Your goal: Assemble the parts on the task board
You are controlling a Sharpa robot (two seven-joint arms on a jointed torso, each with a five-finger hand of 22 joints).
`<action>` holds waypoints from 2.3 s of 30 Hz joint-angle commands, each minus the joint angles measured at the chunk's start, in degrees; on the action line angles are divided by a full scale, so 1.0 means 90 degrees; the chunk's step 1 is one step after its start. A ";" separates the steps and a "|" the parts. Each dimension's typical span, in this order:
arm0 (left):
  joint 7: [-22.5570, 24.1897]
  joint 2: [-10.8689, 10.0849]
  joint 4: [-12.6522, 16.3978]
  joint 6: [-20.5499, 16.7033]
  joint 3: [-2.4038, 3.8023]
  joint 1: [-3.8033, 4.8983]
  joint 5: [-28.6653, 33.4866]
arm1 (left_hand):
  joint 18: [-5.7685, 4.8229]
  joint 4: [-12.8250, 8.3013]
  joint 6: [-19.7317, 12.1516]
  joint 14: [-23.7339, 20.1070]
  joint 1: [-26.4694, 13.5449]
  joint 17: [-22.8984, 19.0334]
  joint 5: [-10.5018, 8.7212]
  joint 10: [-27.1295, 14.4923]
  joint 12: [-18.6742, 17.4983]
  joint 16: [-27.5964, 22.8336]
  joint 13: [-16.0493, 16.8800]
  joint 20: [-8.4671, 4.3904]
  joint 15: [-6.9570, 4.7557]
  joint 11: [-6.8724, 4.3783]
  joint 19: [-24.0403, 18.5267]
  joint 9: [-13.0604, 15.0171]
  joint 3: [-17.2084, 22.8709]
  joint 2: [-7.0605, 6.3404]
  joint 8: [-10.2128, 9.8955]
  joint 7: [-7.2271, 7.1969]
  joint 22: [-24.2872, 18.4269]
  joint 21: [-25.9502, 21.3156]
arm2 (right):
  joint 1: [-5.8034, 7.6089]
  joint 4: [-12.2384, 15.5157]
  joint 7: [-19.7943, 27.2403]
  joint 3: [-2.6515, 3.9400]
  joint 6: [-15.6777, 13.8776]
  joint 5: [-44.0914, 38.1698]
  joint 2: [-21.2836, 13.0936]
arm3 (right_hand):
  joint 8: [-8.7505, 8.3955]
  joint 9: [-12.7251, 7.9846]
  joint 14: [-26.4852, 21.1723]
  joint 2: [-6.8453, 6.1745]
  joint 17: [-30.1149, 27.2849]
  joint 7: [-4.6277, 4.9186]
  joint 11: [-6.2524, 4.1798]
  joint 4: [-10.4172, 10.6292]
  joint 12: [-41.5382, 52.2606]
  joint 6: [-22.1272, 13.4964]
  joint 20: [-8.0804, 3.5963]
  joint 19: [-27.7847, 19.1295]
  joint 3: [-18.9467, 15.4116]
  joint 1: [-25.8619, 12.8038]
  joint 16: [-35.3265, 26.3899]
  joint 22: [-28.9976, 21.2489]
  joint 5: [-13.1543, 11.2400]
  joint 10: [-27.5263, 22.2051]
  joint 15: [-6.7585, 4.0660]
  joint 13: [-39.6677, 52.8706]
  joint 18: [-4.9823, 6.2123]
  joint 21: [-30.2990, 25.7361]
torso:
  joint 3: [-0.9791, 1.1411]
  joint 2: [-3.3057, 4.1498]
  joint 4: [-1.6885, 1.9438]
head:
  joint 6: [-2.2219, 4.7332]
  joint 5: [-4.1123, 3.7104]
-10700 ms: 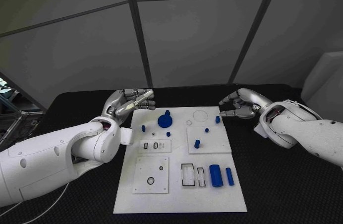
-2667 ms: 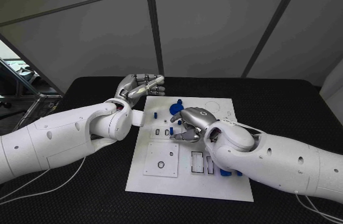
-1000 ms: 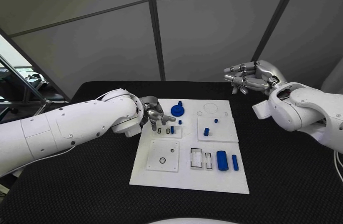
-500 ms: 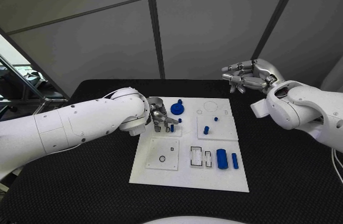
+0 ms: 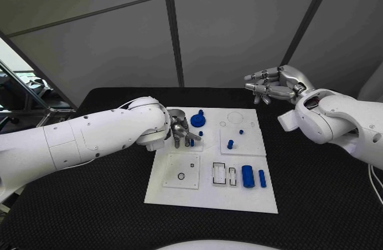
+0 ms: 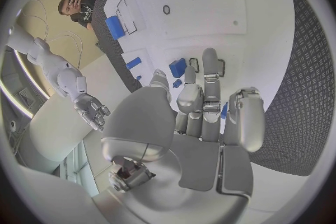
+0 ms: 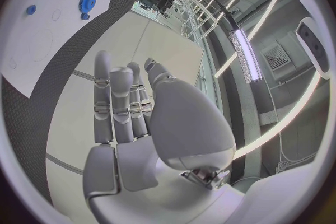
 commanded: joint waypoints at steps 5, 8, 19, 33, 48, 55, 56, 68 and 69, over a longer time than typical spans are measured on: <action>-0.0034 0.0038 -0.0004 0.0089 0.0002 0.0014 -0.0052 | -0.0034 -0.0027 -0.0117 0.0052 0.0260 0.0047 -0.0019 0.0031 0.0050 -0.0075 0.0026 0.0000 0.0001 -0.0010 0.0065 0.0156 -0.0010 0.0083 0.0128 -0.0010 0.0329 0.0046 | 0.0016 0.0026 -0.0047 0.0007 0.0159 -0.0157 0.0034 | -0.0014 -0.0010 0.0004 -0.0021 -0.0010 0.0005 0.0002 -0.0025 -0.0026 -0.0062 0.0014 0.0038 0.0009 0.0021 -0.0030 -0.0013 0.0028 -0.0066 0.0004 -0.0011 0.0031 -0.0041 | -0.0006 0.0006 0.0010 | -0.0017 -0.0008; -0.0025 0.0044 -0.0003 0.0103 0.0002 0.0015 -0.0052 | -0.0035 -0.0072 -0.0151 0.0058 0.0402 0.0068 -0.0017 0.0032 0.0056 -0.0093 0.0035 -0.0002 -0.0002 -0.0014 0.0065 0.0229 0.0050 0.0156 0.0175 -0.0014 0.0340 0.0047 | 0.0016 0.0024 -0.0058 0.0007 0.0171 -0.0169 0.0042 | -0.0011 -0.0010 0.0005 -0.0016 -0.0021 0.0006 0.0003 -0.0020 -0.0030 -0.0065 0.0014 0.0042 0.0012 0.0017 -0.0049 -0.0018 0.0039 -0.0068 0.0004 -0.0018 0.0031 -0.0049 | -0.0006 0.0009 0.0017 | -0.0027 -0.0008; -0.0022 0.0078 -0.0024 0.0195 0.0001 0.0018 -0.0051 | -0.0042 -0.0366 -0.0298 0.0081 0.1115 0.0155 -0.0004 0.0031 0.0053 -0.0179 0.0064 -0.0033 -0.0038 -0.0074 0.0078 0.0493 0.0668 0.0456 0.0292 -0.0081 0.0409 0.0062 | 0.0016 0.0020 -0.0084 0.0007 0.0192 -0.0181 0.0058 | -0.0009 -0.0010 0.0006 -0.0017 -0.0030 0.0007 0.0004 -0.0018 -0.0035 -0.0071 0.0015 0.0047 0.0016 0.0017 -0.0070 -0.0025 0.0057 -0.0072 0.0005 -0.0027 0.0031 -0.0060 | -0.0009 0.0013 0.0009 | -0.0068 -0.0019; 0.0003 -0.0036 0.0106 -0.0005 0.0003 0.0023 0.0157 | -0.0060 -0.0535 -0.0468 0.0117 0.1217 0.0291 0.0183 0.0090 -0.0016 -0.0365 0.0079 -0.0063 -0.0026 -0.0156 0.0115 0.1021 0.3924 -0.0496 0.0447 -0.0105 0.0554 0.0088 | 0.0016 0.0005 -0.0091 0.0007 0.0214 -0.0181 0.0066 | 0.0001 -0.0010 0.0018 -0.0019 -0.0023 0.0008 0.0004 -0.0014 -0.0040 -0.0078 0.0015 0.0061 0.0026 0.0016 -0.0095 -0.0043 0.0116 -0.0074 0.0005 -0.0047 0.0031 -0.0088 | -0.0016 0.0017 0.0025 | -0.0114 -0.0026; -0.0049 -0.0495 0.0697 -0.0991 0.0009 0.0057 0.0500 | -0.0072 -0.1339 -0.0544 0.0180 -0.0093 0.0392 0.0240 0.0235 0.0161 -0.0475 0.0236 -0.0066 -0.0067 -0.0128 0.0166 0.1674 0.6044 -0.1083 0.0832 -0.0115 0.0663 0.0098 | 0.0015 -0.0074 -0.0084 0.0004 0.0321 -0.0181 0.0102 | 0.0005 -0.0009 0.0022 -0.0021 -0.0023 0.0008 0.0005 -0.0012 -0.0041 -0.0081 0.0015 0.0066 0.0028 0.0014 -0.0107 -0.0049 0.0135 -0.0075 0.0005 -0.0053 0.0031 -0.0098 | -0.0008 0.0014 0.0039 | -0.0141 0.0047; -0.0073 -0.0562 0.0744 -0.1226 0.0002 0.0040 0.0266 | -0.0082 -0.1460 -0.0560 0.0185 -0.0191 0.0402 0.0242 0.0244 0.0196 -0.0486 0.0256 -0.0068 -0.0070 -0.0130 0.0197 0.1731 0.6175 -0.1086 0.0866 -0.0115 0.0709 0.0123 | 0.0015 -0.0085 -0.0053 0.0002 0.0329 -0.0184 0.0094 | 0.0005 -0.0009 0.0022 -0.0021 -0.0023 0.0008 0.0005 -0.0012 -0.0041 -0.0081 0.0015 0.0066 0.0028 0.0014 -0.0107 -0.0049 0.0135 -0.0075 0.0005 -0.0053 0.0031 -0.0098 | -0.0016 0.0015 0.0045 | -0.0151 0.0071; -0.0078 -0.0563 0.0740 -0.1242 0.0001 0.0036 0.0234 | -0.0084 -0.1470 -0.0560 0.0186 -0.0199 0.0403 0.0241 0.0246 0.0201 -0.0487 0.0259 -0.0069 -0.0070 -0.0130 0.0202 0.1734 0.6183 -0.1087 0.0868 -0.0115 0.0715 0.0127 | 0.0015 -0.0085 -0.0052 0.0002 0.0329 -0.0188 0.0093 | 0.0005 -0.0009 0.0022 -0.0021 -0.0023 0.0008 0.0005 -0.0012 -0.0041 -0.0081 0.0015 0.0066 0.0028 0.0014 -0.0107 -0.0049 0.0135 -0.0075 0.0005 -0.0053 0.0031 -0.0098 | -0.0016 0.0015 0.0046 | -0.0154 0.0071; -0.0217 -0.0437 0.0581 -0.1323 -0.0013 -0.0074 -0.0185 | -0.0116 -0.1549 -0.0576 0.0198 -0.0374 0.0419 0.0231 0.0377 0.0470 -0.0500 0.0519 -0.0070 -0.0070 -0.0128 0.0297 0.1795 0.6285 -0.1057 0.0901 -0.0114 0.0844 0.0209 | 0.0015 -0.0080 -0.0036 0.0002 0.0325 -0.0302 0.0086 | 0.0008 -0.0009 0.0028 -0.0021 -0.0007 0.0008 0.0003 -0.0016 -0.0041 -0.0081 0.0015 0.0070 0.0033 0.0022 -0.0099 -0.0052 0.0140 -0.0075 0.0004 -0.0057 0.0031 -0.0103 | -0.0007 0.0025 0.0035 | -0.0186 0.0110; -0.0231 -0.0426 0.0566 -0.1295 -0.0014 -0.0083 -0.0197 | -0.0118 -0.1558 -0.0576 0.0198 -0.0384 0.0420 0.0230 0.0405 0.0524 -0.0501 0.0576 -0.0070 -0.0070 -0.0128 0.0302 0.1799 0.6290 -0.1057 0.0903 -0.0115 0.0851 0.0214 | 0.0015 -0.0080 -0.0036 0.0002 0.0327 -0.0307 0.0086 | 0.0008 -0.0009 0.0028 -0.0021 -0.0007 0.0008 0.0003 -0.0016 -0.0041 -0.0081 0.0015 0.0070 0.0033 0.0022 -0.0099 -0.0052 0.0140 -0.0075 0.0004 -0.0057 0.0031 -0.0103 | -0.0008 0.0026 0.0035 | -0.0187 0.0111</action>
